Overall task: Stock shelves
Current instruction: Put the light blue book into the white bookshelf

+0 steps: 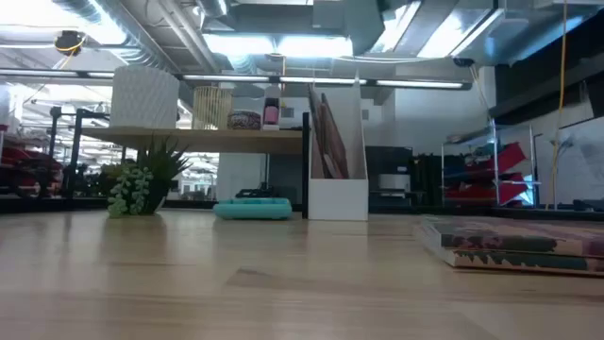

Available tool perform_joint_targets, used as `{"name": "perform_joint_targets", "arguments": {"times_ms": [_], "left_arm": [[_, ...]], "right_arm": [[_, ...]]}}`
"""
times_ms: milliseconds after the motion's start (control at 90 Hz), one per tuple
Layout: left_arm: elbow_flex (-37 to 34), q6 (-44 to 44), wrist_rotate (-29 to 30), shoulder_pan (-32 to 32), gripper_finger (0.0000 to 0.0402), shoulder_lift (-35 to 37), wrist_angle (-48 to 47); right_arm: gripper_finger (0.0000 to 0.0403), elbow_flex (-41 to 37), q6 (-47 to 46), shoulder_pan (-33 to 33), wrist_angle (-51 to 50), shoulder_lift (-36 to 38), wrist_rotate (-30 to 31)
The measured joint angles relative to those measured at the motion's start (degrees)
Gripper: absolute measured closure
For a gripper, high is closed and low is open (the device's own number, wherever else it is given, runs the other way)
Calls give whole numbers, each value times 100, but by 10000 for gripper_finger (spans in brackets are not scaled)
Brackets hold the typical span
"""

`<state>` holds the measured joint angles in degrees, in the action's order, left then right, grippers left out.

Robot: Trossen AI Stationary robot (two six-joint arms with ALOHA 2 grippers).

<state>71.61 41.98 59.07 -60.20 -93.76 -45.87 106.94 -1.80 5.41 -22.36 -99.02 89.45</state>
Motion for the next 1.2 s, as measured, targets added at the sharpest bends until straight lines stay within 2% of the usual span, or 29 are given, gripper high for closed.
{"name": "perform_joint_targets", "arguments": {"times_ms": [189,400,611,1033,1200], "left_arm": [[0,5,34,35,311,0,0],[0,10,39,37,311,0,2],[0,28,17,37,311,0,28],[2,26,4,37,311,0,28],[2,46,4,32,311,0,28]], "right_arm": [[402,1,13,19,165,-114,-508],[402,-7,-333,-73,159,-503,-210],[402,-7,-829,-267,124,-910,-326],[402,-9,-1028,-293,110,-1461,-291],[402,-7,-1679,-282,-464,-1491,-342]]}}
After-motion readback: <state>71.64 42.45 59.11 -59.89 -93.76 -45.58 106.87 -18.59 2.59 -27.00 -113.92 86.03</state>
